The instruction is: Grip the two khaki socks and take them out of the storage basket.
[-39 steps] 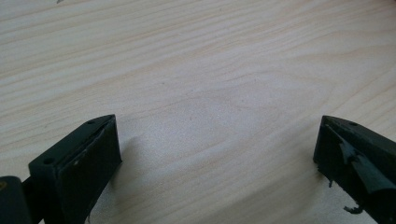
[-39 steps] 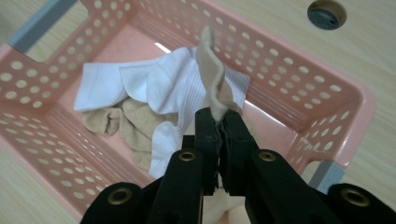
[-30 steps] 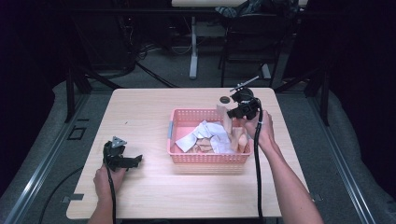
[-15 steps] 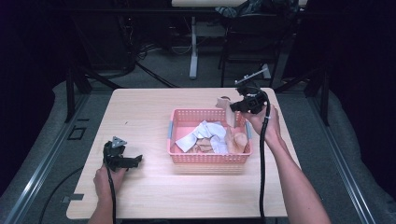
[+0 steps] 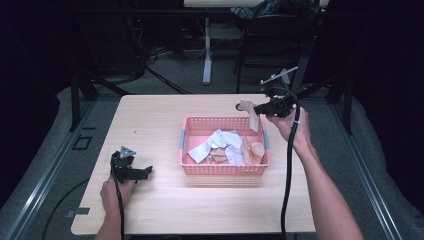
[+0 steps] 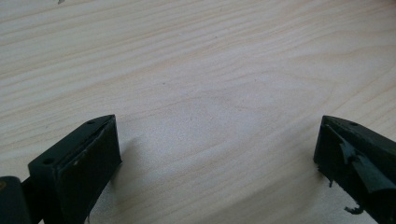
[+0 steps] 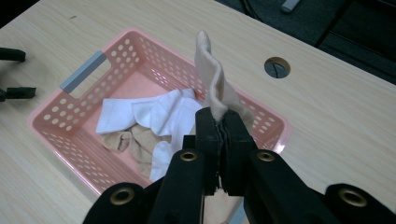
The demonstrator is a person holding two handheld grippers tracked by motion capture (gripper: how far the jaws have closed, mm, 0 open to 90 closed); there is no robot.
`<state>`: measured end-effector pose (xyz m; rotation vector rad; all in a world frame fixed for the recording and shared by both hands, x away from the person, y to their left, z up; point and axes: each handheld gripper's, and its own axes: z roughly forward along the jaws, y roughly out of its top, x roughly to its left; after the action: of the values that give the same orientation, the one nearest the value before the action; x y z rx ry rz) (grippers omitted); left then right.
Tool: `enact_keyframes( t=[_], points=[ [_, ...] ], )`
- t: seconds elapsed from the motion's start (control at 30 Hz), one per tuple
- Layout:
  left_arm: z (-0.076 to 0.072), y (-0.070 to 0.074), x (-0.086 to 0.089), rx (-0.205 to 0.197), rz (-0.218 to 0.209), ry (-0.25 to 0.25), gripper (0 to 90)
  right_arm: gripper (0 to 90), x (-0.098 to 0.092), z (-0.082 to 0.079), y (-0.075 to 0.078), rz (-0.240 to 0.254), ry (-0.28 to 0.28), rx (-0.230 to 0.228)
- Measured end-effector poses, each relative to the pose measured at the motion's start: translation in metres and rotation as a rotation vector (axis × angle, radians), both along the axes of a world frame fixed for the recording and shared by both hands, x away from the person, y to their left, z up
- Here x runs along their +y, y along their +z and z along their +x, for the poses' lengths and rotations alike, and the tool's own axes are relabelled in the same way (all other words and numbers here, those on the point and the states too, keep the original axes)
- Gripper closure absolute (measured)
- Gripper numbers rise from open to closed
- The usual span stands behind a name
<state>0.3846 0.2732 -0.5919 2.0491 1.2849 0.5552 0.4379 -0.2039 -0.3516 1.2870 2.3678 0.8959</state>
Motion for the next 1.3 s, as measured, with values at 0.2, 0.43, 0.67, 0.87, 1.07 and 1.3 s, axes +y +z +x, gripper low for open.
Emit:
enact_keyframes(
  t=[0.2, 0.43, 0.67, 0.87, 1.07, 1.3],
  points=[
    [0.000, 0.000, 0.000, 0.002, 0.000, 0.001, 0.2, 87.4, -0.016, -0.005, 0.010, -0.002, -0.024, -0.009],
    [0.000, 0.000, 0.000, 0.002, -0.001, 0.002, 0.2, 87.6, -0.038, -0.007, 0.011, -0.016, -0.056, 0.004],
    [0.000, 0.000, 0.000, 0.002, 0.000, 0.001, 0.2, 87.7, -0.062, -0.006, 0.005, -0.035, -0.102, 0.025],
    [0.000, 0.000, 0.000, 0.002, 0.000, 0.001, 0.3, 87.8, -0.082, -0.005, -0.003, -0.044, -0.153, 0.041],
    [0.000, 0.000, 0.000, 0.002, -0.001, 0.001, 0.3, 87.9, -0.099, -0.007, -0.014, -0.072, -0.197, 0.061],
    [0.000, 0.000, 0.000, 0.002, -0.002, 0.001, 0.3, 87.9, -0.113, -0.010, -0.044, -0.095, -0.241, 0.127]
  ],
)
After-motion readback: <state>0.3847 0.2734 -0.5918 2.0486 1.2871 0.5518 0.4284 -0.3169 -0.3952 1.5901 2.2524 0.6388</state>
